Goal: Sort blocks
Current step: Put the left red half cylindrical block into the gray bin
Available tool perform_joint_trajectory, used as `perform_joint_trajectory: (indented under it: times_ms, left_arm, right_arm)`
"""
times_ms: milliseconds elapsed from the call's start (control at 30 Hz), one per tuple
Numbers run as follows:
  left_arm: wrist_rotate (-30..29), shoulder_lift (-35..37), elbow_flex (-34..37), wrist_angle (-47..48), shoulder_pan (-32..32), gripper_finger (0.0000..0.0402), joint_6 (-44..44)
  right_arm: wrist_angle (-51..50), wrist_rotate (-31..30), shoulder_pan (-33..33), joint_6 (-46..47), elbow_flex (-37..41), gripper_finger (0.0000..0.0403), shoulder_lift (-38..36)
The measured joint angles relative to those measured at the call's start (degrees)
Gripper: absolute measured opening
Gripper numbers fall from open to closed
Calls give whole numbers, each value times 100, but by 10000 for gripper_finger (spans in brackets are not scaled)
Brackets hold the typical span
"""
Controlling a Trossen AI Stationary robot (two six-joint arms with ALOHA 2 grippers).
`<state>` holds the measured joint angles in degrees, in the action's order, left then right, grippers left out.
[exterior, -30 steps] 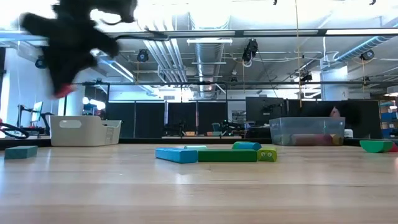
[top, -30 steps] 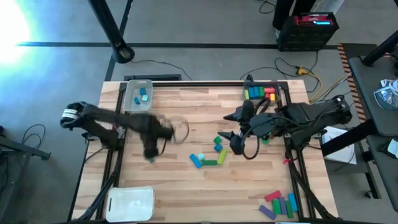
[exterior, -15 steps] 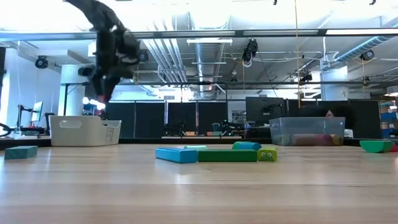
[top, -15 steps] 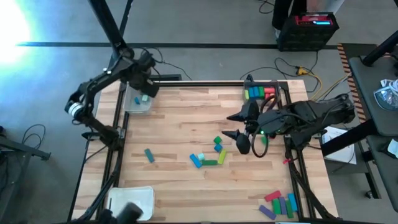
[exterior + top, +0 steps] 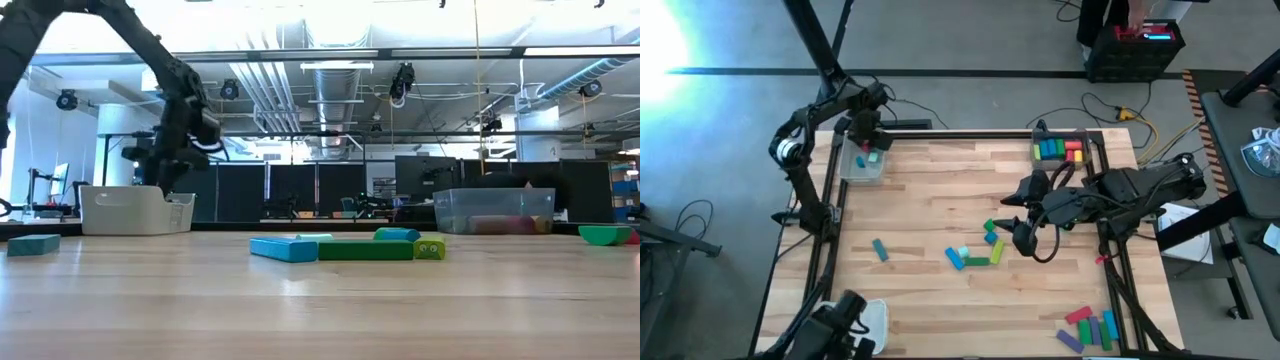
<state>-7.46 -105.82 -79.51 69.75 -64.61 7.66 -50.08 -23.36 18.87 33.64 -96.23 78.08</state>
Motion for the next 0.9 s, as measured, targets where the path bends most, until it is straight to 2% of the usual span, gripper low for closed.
perform_joint_trajectory:
  times_ms: [500,700,900]
  left_arm:
    - [115,-982,-523,433,-196,116,-58]
    - [68,-1006,-520,370,-207,183,-165]
    - [67,-947,-520,358,-204,202,-300]
  right_arm:
    - [-34,153,0,227,0,288,0]
    - [-34,157,0,237,0,298,0]
    - [-34,153,0,171,0,309,0]
